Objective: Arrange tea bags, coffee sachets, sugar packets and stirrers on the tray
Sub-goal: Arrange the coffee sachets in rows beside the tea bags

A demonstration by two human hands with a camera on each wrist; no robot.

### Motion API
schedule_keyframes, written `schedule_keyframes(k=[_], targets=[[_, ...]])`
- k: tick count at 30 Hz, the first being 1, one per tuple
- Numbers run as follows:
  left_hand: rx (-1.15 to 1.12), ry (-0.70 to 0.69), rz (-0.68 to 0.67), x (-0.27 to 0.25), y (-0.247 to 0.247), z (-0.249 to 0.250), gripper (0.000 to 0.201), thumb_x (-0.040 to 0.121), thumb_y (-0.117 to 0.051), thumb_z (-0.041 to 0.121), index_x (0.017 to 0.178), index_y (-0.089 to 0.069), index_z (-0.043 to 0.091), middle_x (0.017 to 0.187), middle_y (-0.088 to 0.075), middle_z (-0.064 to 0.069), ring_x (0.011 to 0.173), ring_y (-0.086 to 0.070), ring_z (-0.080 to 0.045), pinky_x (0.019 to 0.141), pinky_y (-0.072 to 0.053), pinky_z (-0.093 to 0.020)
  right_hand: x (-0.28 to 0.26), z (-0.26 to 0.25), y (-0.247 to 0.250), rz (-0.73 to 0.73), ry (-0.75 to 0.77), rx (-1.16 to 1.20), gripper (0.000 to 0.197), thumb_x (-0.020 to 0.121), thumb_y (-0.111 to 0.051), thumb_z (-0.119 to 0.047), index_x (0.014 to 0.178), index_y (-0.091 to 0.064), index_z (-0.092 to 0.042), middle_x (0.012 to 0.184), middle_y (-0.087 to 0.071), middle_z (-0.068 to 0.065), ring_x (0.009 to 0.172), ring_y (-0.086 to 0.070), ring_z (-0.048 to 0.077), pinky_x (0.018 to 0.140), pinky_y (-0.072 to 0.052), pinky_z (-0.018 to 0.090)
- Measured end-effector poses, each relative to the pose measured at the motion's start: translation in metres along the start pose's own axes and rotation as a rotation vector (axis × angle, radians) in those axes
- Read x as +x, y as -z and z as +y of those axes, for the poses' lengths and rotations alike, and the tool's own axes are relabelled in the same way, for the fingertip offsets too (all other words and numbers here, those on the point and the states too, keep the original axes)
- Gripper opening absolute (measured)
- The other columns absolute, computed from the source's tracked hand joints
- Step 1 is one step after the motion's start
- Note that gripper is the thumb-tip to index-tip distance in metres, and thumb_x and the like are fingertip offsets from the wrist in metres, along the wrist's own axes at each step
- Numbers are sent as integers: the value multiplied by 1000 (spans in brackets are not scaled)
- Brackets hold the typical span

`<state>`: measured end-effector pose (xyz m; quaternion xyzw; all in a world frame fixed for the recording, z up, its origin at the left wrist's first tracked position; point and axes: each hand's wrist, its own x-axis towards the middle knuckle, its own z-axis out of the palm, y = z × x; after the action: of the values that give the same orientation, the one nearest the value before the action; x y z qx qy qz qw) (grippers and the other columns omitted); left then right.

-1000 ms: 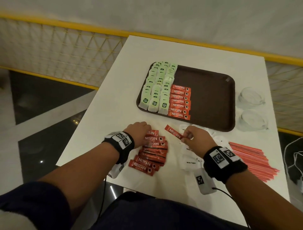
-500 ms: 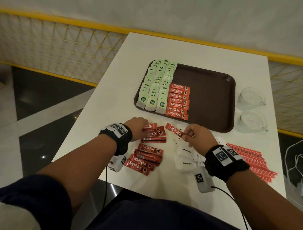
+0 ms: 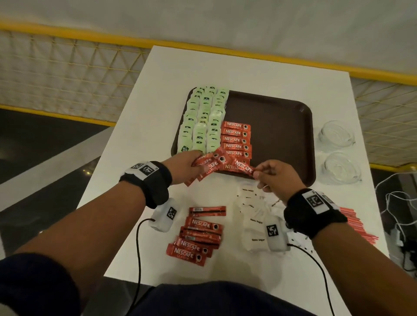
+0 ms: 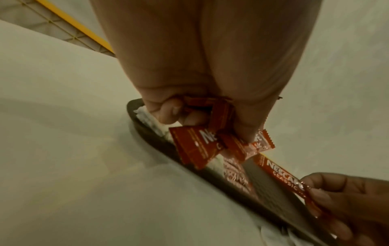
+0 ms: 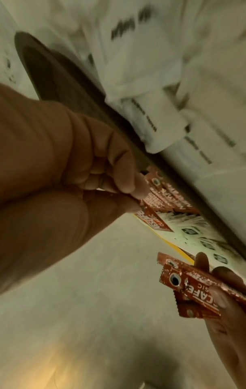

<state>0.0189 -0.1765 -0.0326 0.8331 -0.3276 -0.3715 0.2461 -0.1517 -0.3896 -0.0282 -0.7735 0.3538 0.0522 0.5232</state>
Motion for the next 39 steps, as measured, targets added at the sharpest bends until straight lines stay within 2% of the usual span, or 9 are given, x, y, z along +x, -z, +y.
schedule_keyframes(k=[7, 12, 17, 19, 22, 27, 33, 37, 39], targets=[[-357, -24, 26, 42, 38, 14, 28, 96, -58, 36, 118, -56, 19, 98, -67, 4, 86, -68, -12, 62, -56, -25, 58, -25, 15, 140, -21, 152, 9, 93, -63, -13, 101, -68, -14, 87, -71, 5, 70, -64, 12, 69, -56, 27], [-449, -34, 70, 72, 56, 9, 25, 94, -60, 38, 113, -58, 21, 97, -69, 2, 91, -69, -19, 65, -54, -30, 110, -44, 22, 241, -24, 139, 10, 93, -62, -10, 100, -69, -11, 83, -68, 3, 66, -60, 9, 64, -53, 22], [-465, -51, 115, 89, 63, -1, 32, 94, -60, 36, 118, -58, 15, 99, -71, -5, 87, -71, -19, 70, -59, -37, 153, -52, 22, 253, -39, -2, 12, 88, -70, -18, 100, -68, -17, 86, -67, -3, 71, -59, 8, 61, -45, 19], [-461, -52, 128, 93, 65, -4, 31, 94, -60, 36, 117, -58, 16, 99, -71, -4, 86, -71, -18, 69, -59, -35, 166, -53, 20, 249, -64, -46, 18, 84, -75, -21, 99, -66, -17, 87, -66, -3, 75, -60, 9, 65, -47, 21], [-476, -57, 140, 100, 68, -9, 26, 95, -60, 34, 113, -61, 17, 98, -71, -4, 87, -70, -20, 70, -58, -33, 184, -52, 17, 264, -95, -116, 18, 82, -76, -26, 95, -66, -19, 93, -68, -1, 86, -63, 14, 79, -53, 31], [-489, -64, 130, 106, 71, -13, 25, 94, -61, 34, 113, -62, 18, 95, -72, -2, 86, -71, -19, 74, -58, -37, 198, -56, 14, 250, -102, -191, 25, 80, -78, -30, 98, -66, -17, 95, -69, -1, 86, -63, 14, 61, -42, 21], [-485, -51, 107, 112, 71, -9, 19, 94, -62, 31, 109, -63, 20, 96, -72, -2, 85, -70, -19, 75, -57, -35, 207, -55, 10, 228, -119, -319, 28, 75, -81, -34, 92, -62, -22, 88, -64, -4, 87, -63, 17, 83, -53, 36], [-448, -74, 69, 117, 72, -1, 19, 93, -63, 30, 106, -62, 16, 95, -71, -7, 81, -68, -22, 69, -56, -36, 190, -76, 11, 297, 68, -312, 20, 88, -68, -38, 93, -64, -19, 87, -64, -5, 79, -59, 11, 77, -51, 29], [-418, -79, 53, 121, 73, 2, 17, 93, -63, 30, 104, -61, 17, 91, -71, -5, 77, -68, -20, 65, -55, -33, 174, -96, 13, 181, 168, -223, 25, 92, -61, -43, 94, -67, -19, 88, -67, -6, 75, -59, 7, 68, -46, 22]])
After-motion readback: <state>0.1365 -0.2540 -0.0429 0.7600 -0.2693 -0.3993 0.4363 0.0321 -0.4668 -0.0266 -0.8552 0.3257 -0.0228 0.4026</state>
